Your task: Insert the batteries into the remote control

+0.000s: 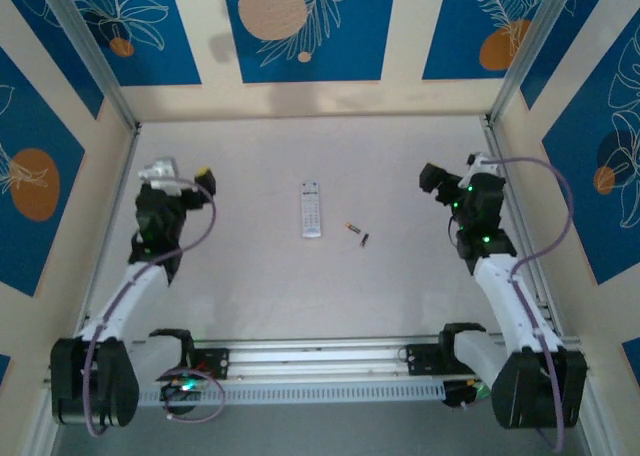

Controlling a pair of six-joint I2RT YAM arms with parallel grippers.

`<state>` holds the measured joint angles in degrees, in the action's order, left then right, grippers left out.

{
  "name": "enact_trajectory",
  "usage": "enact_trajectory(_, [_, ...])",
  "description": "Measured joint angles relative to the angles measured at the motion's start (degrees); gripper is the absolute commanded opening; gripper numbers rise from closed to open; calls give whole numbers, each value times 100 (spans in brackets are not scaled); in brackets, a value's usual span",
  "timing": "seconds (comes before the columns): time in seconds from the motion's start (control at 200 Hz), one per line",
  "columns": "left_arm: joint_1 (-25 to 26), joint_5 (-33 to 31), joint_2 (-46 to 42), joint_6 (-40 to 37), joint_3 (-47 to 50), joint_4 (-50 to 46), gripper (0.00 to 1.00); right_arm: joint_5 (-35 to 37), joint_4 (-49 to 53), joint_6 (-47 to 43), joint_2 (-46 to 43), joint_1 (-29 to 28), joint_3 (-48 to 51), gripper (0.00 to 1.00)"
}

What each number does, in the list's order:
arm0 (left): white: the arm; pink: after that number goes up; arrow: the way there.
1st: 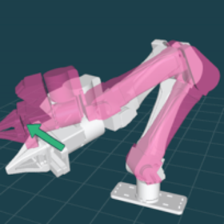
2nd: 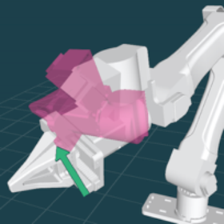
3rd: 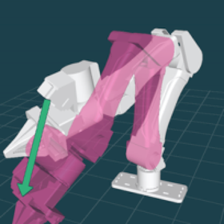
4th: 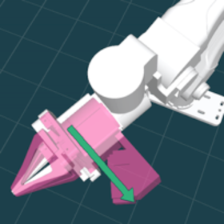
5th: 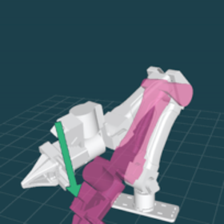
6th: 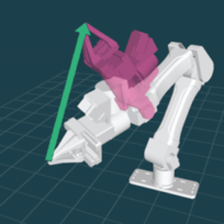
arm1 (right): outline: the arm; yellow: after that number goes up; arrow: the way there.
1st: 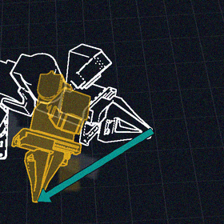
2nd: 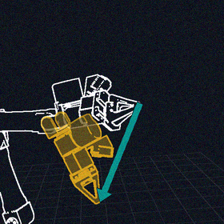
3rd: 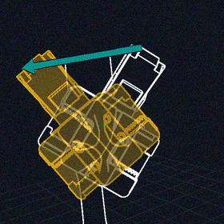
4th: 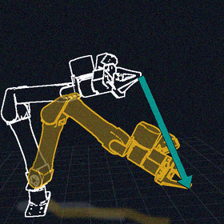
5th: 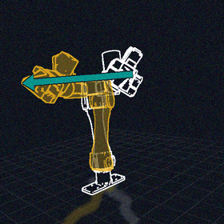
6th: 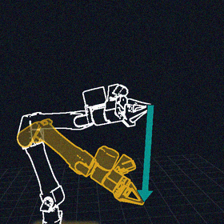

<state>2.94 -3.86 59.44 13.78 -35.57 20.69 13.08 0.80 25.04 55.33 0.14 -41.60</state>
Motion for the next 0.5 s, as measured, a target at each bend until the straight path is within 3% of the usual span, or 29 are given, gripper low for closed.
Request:
enact_trajectory(0.09, [323, 304, 221, 789, -1300, -1209, 96, -586, 1158, 402, -17, -52, -686, 96])
enact_trajectory(0.2, [1169, 461, 811, 1510, -2452, -2498, 93, -1327, 2356, 693, 363, -437, -1237, 96])
enact_trajectory(0.38, [2490, 507, 2981, 1912, -4319, -4776, 96, -1744, 3523, 901, 946, -1502, -1646, 96])
enact_trajectory(0.5, [2968, 487, 4363, 1912, -5215, -5812, 95, -1781, 3773, 1025, 929, -1665, -1650, 97])
